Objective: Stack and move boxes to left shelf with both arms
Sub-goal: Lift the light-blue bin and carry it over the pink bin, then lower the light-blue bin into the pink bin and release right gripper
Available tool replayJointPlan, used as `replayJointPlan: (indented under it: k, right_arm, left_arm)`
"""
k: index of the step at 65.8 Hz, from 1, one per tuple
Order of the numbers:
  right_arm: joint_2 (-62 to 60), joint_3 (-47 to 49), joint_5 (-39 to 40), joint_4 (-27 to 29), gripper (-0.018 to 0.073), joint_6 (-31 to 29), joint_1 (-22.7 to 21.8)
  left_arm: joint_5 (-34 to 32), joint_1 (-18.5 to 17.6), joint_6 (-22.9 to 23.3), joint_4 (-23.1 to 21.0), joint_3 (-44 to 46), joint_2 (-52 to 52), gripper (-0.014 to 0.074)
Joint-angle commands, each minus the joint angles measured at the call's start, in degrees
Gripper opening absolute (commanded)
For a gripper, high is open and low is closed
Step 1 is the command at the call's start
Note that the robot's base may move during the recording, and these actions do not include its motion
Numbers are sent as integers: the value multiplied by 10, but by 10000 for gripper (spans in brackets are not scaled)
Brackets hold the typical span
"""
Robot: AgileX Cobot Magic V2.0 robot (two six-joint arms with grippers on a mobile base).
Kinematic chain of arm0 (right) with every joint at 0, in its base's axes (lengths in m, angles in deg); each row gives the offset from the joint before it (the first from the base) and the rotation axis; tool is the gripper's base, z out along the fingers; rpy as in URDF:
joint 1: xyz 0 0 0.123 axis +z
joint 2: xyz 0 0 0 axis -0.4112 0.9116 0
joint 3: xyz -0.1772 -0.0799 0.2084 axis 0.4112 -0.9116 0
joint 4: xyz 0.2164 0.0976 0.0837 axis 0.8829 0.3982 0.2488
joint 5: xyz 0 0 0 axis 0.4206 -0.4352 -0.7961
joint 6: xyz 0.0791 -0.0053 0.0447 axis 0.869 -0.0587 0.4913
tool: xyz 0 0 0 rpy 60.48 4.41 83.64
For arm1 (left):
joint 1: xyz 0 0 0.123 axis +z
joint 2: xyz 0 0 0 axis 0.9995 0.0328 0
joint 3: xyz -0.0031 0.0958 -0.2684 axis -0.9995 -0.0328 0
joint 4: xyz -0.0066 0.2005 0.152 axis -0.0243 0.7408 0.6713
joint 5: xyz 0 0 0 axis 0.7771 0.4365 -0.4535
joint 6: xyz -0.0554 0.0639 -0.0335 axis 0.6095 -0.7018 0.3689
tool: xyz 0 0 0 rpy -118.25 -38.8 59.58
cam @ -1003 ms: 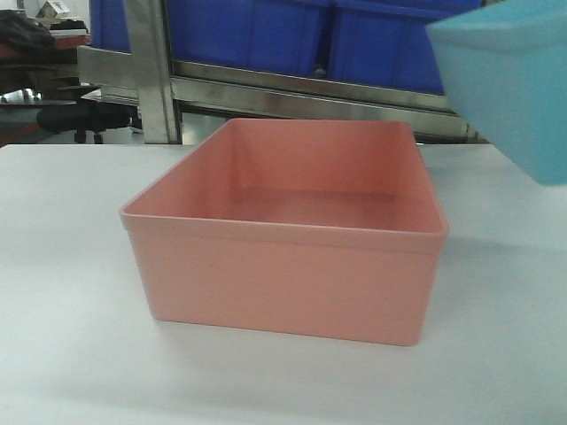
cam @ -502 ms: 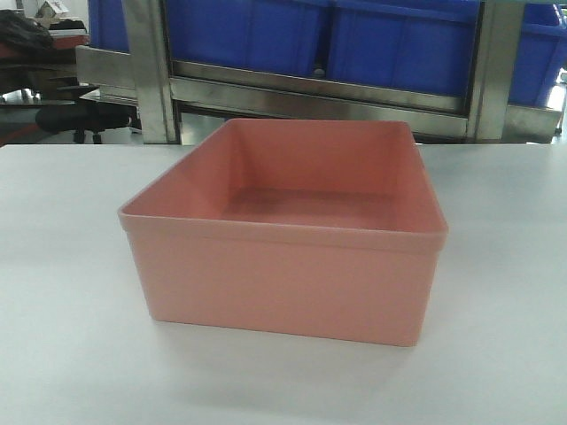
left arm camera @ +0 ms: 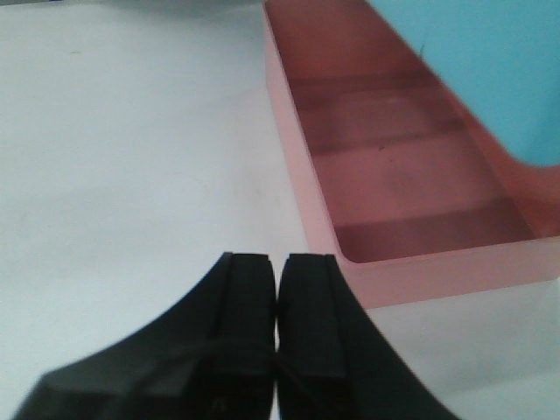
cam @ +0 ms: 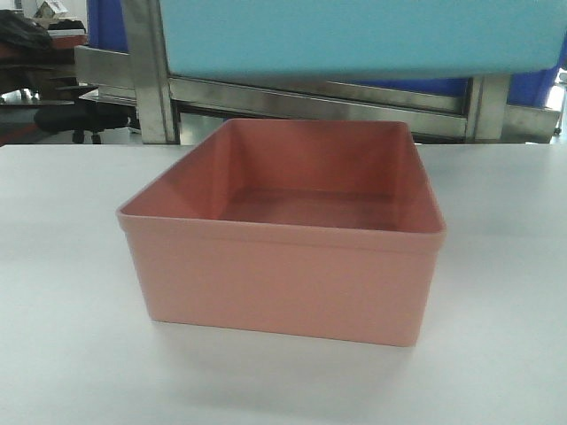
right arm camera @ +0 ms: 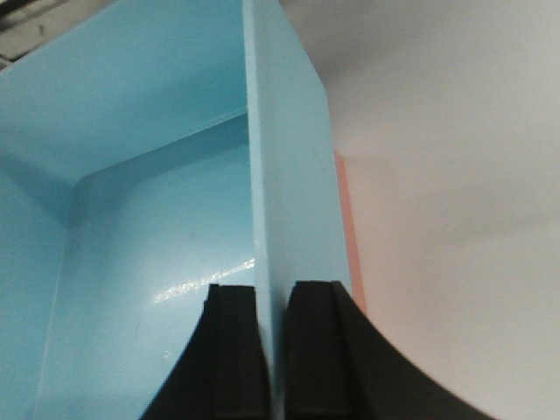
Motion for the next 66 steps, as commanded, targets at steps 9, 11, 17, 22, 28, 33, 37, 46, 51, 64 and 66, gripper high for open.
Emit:
replayJointPlan:
  k: [9, 11, 17, 22, 28, 33, 37, 46, 51, 64, 66]
  right_arm:
    - [20, 24, 112, 2, 57, 19, 26]
    - [23, 24, 121, 2, 57, 19, 26]
    - [35, 24, 136, 2, 57, 19, 26]
    - [45, 24, 137, 2, 57, 20, 26]
    - [55, 23, 139, -2, 57, 21, 26]
    - [62, 22, 147, -5, 57, 23, 26]
    - [69, 22, 153, -5, 57, 27, 26]
    - [89, 21, 165, -5, 57, 29, 30]
    - [99, 21, 177, -5, 57, 29, 33]
    - [121, 21, 220, -14, 57, 29, 40]
    - [125, 21, 224, -17, 57, 29, 41]
  left_arm:
    - [-45, 1, -3, -7, 15, -3, -4]
    - [-45, 1, -3, -7, 15, -3, -4]
    - [-45, 1, -3, -7, 15, -3, -4]
    - [-46, 1, -3, -7, 15, -3, -4]
    - [-46, 1, -3, -7, 15, -3, -4]
    - [-46, 1, -3, -7, 15, -3, -4]
    - [-48, 1, -3, -7, 15, -3, -4]
    - [-49, 1, -3, -7, 15, -2, -4]
    - [-49, 1, -3, -7, 15, -2, -4]
    - [-49, 1, -3, -7, 15, -2, -4]
    - [-49, 1, -3, -7, 15, -2, -4]
